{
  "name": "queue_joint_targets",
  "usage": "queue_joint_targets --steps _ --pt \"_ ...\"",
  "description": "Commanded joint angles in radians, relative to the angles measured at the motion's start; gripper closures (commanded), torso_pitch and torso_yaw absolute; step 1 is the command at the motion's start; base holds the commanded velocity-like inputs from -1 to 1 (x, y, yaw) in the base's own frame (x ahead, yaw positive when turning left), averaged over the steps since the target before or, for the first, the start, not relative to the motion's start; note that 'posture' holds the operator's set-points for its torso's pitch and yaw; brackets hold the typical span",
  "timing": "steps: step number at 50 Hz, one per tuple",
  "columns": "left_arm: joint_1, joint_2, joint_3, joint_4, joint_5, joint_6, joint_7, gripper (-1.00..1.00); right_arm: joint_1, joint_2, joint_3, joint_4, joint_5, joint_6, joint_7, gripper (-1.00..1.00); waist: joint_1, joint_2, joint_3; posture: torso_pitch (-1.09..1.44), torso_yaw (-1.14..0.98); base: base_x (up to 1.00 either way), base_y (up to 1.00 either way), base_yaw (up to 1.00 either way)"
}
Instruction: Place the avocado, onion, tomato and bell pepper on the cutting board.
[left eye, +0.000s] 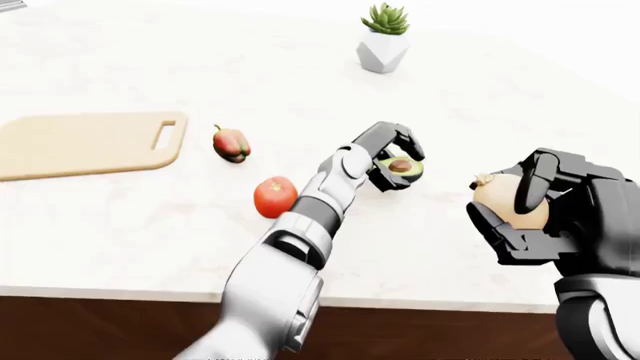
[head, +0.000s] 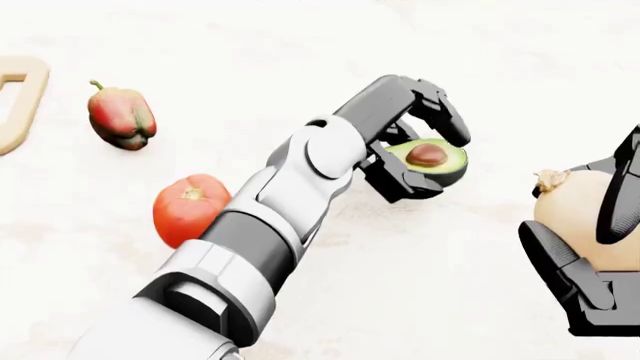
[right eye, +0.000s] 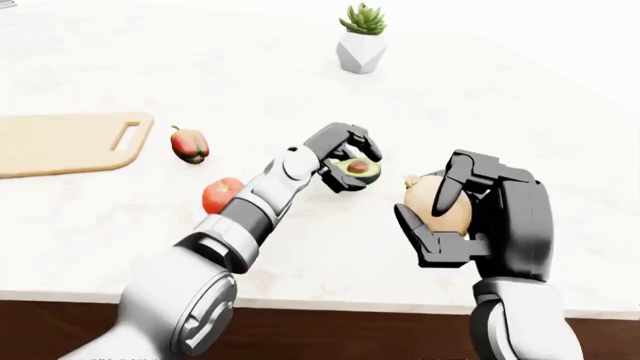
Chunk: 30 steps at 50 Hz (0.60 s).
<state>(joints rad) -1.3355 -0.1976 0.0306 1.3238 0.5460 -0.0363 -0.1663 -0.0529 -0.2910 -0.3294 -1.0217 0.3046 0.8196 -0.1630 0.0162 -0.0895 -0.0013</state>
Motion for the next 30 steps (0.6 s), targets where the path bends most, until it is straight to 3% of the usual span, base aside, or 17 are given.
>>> queue_joint_targets --steps 1,4,10,13,14,20,27,30 --pt "-0.01 -0.013 -0.009 0.018 0.005 0.023 -0.054 0.45 -0.038 -0.026 -0.026 -0.026 0.015 -0.009 -0.015 1.0 0.0 -0.003 -0.012 0.0 0.0 0.0 0.0 0.0" --pt "-0.009 -0.014 -0.01 0.018 0.007 0.021 -0.055 0.46 -0.038 -0.035 -0.03 -0.026 0.031 -0.01 -0.025 1.0 -0.001 -0.004 -0.013 0.0 0.0 0.0 0.0 0.0" --pt "-0.002 -0.021 -0.021 0.018 0.025 0.015 -0.065 0.83 -0.035 -0.024 -0.012 -0.026 0.006 -0.02 -0.016 1.0 0.0 -0.006 -0.016 0.0 0.0 0.0 0.0 0.0" --pt "-0.015 -0.014 -0.015 0.017 0.023 0.018 -0.067 0.87 -0.064 -0.036 -0.021 -0.026 0.022 0.009 -0.025 1.0 0.0 -0.006 -0.018 0.0 0.0 0.0 0.0 0.0" --pt "-0.019 -0.013 -0.013 0.017 0.021 0.019 -0.067 1.0 -0.073 -0.044 -0.027 -0.026 0.037 0.019 -0.033 1.0 0.001 -0.006 -0.017 0.0 0.0 0.0 0.0 0.0" --pt "-0.053 -0.002 -0.006 0.01 0.005 0.014 -0.062 1.0 -0.043 -0.026 -0.004 -0.026 0.006 -0.012 -0.024 1.0 0.0 -0.006 -0.015 0.0 0.0 0.0 0.0 0.0" --pt "-0.106 0.014 -0.009 -0.003 -0.012 0.004 -0.05 1.0 -0.047 -0.051 -0.006 -0.026 0.041 -0.006 -0.05 1.0 0.002 -0.004 -0.005 0.0 0.0 0.0 0.0 0.0" --pt "-0.127 0.02 -0.007 -0.013 -0.032 0.002 -0.046 1.0 -0.021 -0.024 0.017 -0.026 -0.004 -0.036 -0.028 1.0 0.001 -0.002 0.0 0.0 0.0 0.0 0.0 0.0"
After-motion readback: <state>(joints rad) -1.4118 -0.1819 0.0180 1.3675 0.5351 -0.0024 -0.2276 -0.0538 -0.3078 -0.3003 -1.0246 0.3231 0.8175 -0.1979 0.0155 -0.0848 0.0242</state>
